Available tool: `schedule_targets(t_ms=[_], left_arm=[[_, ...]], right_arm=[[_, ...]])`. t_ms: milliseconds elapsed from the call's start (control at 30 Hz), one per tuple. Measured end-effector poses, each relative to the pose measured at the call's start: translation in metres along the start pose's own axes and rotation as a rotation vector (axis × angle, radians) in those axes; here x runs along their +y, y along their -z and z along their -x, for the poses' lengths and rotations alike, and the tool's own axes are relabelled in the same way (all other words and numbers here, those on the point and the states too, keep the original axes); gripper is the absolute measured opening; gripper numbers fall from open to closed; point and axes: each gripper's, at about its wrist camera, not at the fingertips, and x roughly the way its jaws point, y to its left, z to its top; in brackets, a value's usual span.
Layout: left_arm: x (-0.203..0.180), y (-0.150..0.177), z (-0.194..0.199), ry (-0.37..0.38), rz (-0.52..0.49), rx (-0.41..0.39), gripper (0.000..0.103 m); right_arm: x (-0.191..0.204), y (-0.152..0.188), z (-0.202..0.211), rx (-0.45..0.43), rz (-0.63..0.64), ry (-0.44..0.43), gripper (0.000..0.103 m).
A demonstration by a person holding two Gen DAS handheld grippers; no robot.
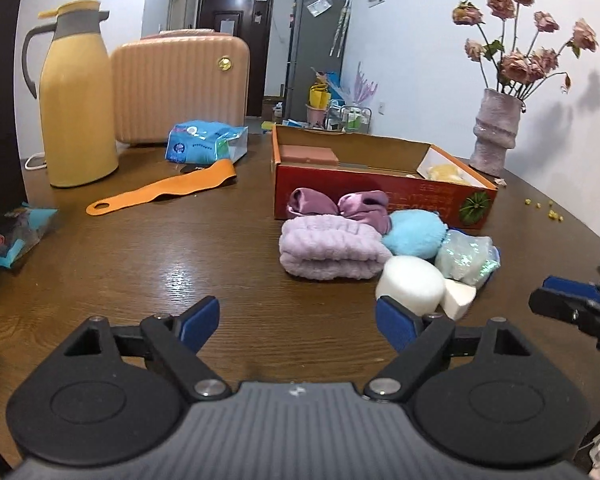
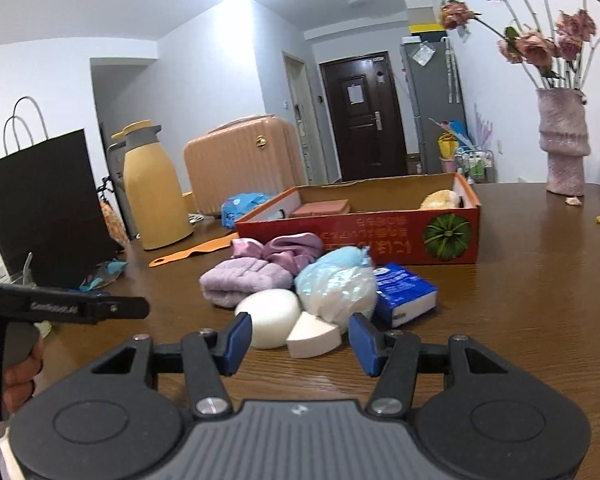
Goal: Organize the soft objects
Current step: 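Grasp the pink fuzzy hair tie with the right gripper, then lift the pink hair tie toward the box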
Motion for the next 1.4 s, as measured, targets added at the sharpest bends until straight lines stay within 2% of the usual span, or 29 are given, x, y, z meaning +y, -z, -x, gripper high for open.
schedule_targets(t_ms=[167, 233, 333, 467, 500, 567, 600, 700, 767, 833, 900, 1033, 1100, 1167, 1267, 1400], left_arm=[[0.007, -0.017, -0.027, 0.058, 0.062, -0.013, 0.085], [0.015, -0.030, -0.045, 0.084, 0.112, -0.011, 0.078], [0.027, -0.049, -0.079, 0.138, 0.164, 0.023, 0.069], [0.036, -0.055, -0.118, 0.191, 0.209, 0.093, 0.056], [0.038, -0.054, -0.123, 0.208, 0.219, 0.106, 0.046], [0.043, -0.047, -0.129, 0.249, 0.237, 0.120, 0.041], [0.047, -0.044, -0.129, 0.260, 0.247, 0.118, 0.034], [0.059, -0.037, -0.125, 0.289, 0.279, 0.108, 0.029], [0.064, -0.036, -0.123, 0.287, 0.293, 0.101, 0.027], [0.068, -0.036, -0.117, 0.272, 0.303, 0.091, 0.026], [0.069, -0.039, -0.104, 0.270, 0.307, 0.063, 0.024], [0.063, -0.039, -0.054, 0.320, 0.331, -0.012, 0.024], [0.052, -0.032, -0.030, 0.340, 0.324, -0.021, 0.024], [0.039, -0.020, -0.013, 0.369, 0.322, -0.007, 0.024], [0.012, 0.007, -0.002, 0.406, 0.305, 0.055, 0.024], [-0.020, 0.042, -0.004, 0.414, 0.258, 0.144, 0.026]], right_arm=[[0.010, -0.012, -0.025, 0.027, -0.016, -0.083, 0.051], [0.014, -0.024, -0.045, 0.040, -0.037, -0.089, 0.042], [0.017, -0.046, -0.083, 0.076, -0.079, -0.066, 0.041], [0.022, -0.064, -0.137, 0.160, -0.092, -0.024, 0.041], [0.024, -0.066, -0.148, 0.180, -0.090, -0.012, 0.041], [0.027, -0.067, -0.167, 0.215, -0.077, -0.002, 0.041], [0.029, -0.066, -0.174, 0.227, -0.067, 0.002, 0.041], [0.031, -0.060, -0.194, 0.262, -0.059, -0.003, 0.041], [0.036, -0.059, -0.200, 0.258, -0.042, -0.023, 0.035], [0.044, -0.061, -0.203, 0.255, -0.018, -0.060, 0.017], [0.054, -0.064, -0.198, 0.237, 0.016, -0.074, 0.007], [0.071, -0.072, -0.158, 0.163, 0.066, -0.098, 0.007], [0.073, -0.072, -0.128, 0.137, 0.073, -0.107, 0.007], [0.070, -0.064, -0.097, 0.138, 0.070, -0.114, 0.007], [0.057, -0.042, -0.054, 0.174, 0.046, -0.090, 0.007], [0.034, -0.007, -0.025, 0.226, -0.026, -0.033, 0.009]])
